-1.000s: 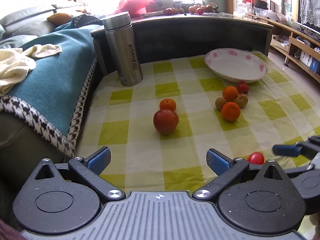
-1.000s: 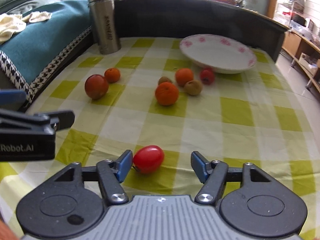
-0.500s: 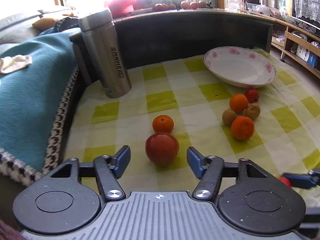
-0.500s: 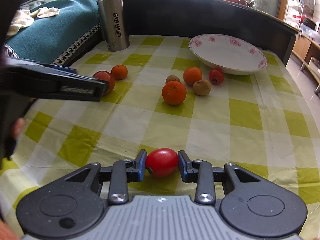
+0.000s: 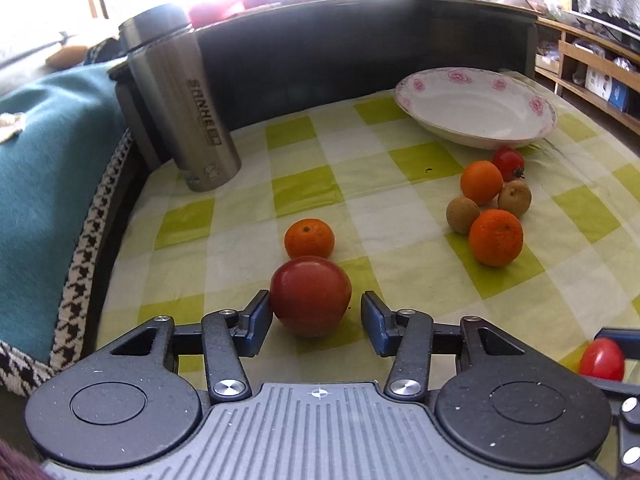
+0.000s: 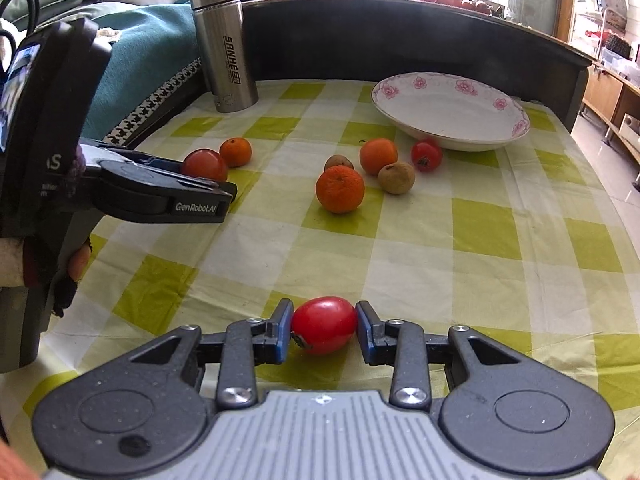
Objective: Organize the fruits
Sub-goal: 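Close right gripper on small red tomato while left gripper grasps large red tomato, then carry both tomatoes over the white flowered plate and open both grippers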
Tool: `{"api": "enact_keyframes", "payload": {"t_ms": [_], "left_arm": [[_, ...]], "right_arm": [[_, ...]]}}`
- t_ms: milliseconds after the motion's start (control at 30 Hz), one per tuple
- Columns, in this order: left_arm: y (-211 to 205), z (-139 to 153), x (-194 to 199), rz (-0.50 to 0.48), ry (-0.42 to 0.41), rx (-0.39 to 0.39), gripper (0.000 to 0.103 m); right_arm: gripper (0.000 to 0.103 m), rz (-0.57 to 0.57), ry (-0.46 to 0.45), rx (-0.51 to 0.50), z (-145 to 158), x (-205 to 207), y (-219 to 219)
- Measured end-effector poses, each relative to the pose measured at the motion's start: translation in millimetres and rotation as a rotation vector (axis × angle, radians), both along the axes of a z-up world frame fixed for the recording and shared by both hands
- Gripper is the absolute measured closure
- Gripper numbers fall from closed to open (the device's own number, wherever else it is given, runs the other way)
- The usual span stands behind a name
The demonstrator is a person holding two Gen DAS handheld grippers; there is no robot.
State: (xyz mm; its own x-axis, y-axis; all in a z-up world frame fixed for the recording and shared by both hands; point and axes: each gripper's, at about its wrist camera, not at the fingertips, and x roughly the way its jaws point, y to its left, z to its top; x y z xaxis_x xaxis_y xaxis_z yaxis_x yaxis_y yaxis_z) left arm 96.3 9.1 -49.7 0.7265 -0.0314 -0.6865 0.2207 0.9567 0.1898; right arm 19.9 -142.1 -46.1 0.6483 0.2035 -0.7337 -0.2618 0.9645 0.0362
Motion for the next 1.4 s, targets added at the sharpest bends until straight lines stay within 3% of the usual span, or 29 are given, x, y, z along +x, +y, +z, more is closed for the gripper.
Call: {"api": "enact_keyframes", "payload": {"t_ms": [467,633,833,1033,1133,1400], "left_arm": [[-5,15,-14,-0.060,-0.037,-0.048,0.058],[-13,6,-14,-0.076,-0.046,0.038,0.053],[-4,-3,-3,-0.043,-0.020,-0.013,0.052],[-7,-2,-1,-0.050,-0.021,-0.007,0.054],[-7,3,-5,-0.064,0.000,-0.050,0.054],[-34,21,-11,-0.139,-0.037,-0.087,0.054]], "right_arm": [[0.064,-0.029,-0.033,0.012,4,-1,-11],[0.064,-0.048,-0.020,0.007,5,3,-14],[0.064,-0.045,-0.013,0.004,2,0,-14],[0.064,-0.072,-0.009,0.005,5,3,-19],[0.064,-0.082,-0.023,0.015,12,7,-22],[0.064,-0.123,-0.090,0.022,33,32,-35]]}}
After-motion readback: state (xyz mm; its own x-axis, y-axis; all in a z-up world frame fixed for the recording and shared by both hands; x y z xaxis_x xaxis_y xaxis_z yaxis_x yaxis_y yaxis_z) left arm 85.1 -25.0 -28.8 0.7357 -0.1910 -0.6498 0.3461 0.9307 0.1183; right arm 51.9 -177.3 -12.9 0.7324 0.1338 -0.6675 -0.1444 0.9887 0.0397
